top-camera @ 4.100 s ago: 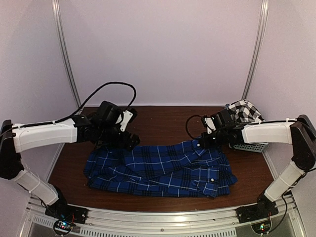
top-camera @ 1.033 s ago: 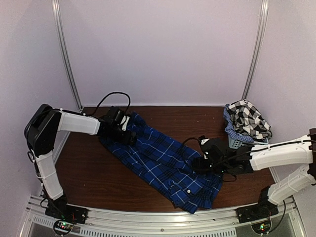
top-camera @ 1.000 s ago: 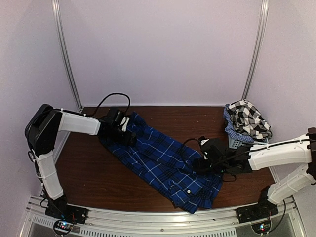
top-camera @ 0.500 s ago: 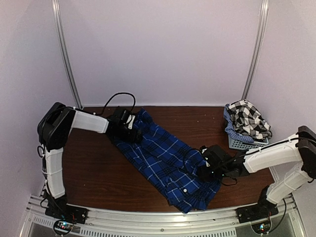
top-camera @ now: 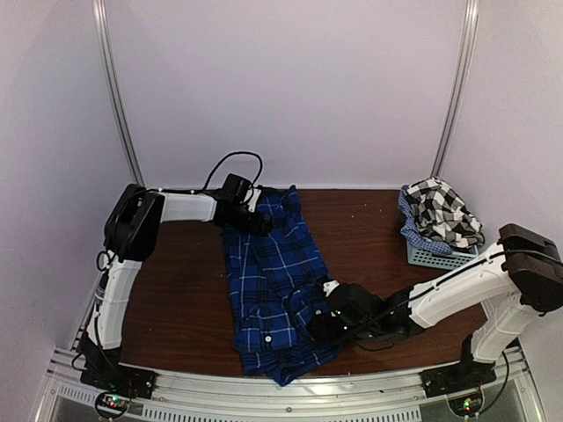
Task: Fold and stack the long sleeve shirts
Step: Rotate the rectangle-folded shirt at the center of the board, then pick up the rectangle-folded shirt from the center of the board, then fold the rectangle-folded shirt at the center of the board.
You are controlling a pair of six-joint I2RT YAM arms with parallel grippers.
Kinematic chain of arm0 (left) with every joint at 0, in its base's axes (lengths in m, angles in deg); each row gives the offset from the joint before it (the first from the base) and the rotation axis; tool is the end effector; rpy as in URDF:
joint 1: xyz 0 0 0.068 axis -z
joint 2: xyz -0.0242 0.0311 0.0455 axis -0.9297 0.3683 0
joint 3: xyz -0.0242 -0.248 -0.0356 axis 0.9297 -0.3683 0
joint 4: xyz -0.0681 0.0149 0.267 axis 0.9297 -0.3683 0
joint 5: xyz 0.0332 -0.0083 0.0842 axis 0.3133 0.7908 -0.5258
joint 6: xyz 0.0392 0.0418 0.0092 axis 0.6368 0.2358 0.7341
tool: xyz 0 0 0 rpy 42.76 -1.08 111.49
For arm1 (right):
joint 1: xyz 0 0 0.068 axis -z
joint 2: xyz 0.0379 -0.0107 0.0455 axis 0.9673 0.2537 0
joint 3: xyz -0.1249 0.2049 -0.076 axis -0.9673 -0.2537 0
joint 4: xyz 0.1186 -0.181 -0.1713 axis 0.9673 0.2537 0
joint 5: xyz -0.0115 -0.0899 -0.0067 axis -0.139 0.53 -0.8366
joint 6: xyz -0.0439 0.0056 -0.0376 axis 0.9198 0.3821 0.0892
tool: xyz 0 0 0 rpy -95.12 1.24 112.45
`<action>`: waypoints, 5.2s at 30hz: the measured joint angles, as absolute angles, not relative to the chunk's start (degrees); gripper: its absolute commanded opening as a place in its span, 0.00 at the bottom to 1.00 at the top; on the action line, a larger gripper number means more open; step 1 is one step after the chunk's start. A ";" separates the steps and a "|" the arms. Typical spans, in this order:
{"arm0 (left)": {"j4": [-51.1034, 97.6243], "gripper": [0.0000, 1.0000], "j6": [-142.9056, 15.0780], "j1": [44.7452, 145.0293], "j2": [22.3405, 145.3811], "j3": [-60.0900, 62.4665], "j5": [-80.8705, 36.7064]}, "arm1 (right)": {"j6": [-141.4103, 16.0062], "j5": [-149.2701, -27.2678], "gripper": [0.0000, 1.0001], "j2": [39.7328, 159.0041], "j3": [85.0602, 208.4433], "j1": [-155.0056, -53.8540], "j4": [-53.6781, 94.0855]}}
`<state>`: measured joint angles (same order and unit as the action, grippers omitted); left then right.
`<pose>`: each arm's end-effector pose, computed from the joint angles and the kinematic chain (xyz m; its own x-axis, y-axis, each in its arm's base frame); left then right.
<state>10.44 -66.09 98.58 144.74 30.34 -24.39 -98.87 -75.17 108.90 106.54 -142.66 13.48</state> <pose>0.4501 -0.2670 0.0982 -0.7345 0.1537 -0.6609 0.3996 0.8852 -0.2382 0.1176 0.2716 0.0888 -0.8228 -0.2095 -0.5284 -0.4562 0.7978 0.3942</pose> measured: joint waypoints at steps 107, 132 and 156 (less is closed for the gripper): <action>31.53 0.00 -69.83 147.81 87.70 -46.95 -31.40 | -76.12 -94.93 0.00 96.94 110.76 -140.97 40.86; 21.85 0.00 -76.91 118.76 73.69 -39.45 -14.42 | -67.61 -96.16 0.00 108.07 137.64 -126.74 56.23; 14.59 0.00 -74.49 100.62 105.77 -19.65 -13.11 | -50.28 -102.23 0.44 147.49 179.47 -111.68 69.30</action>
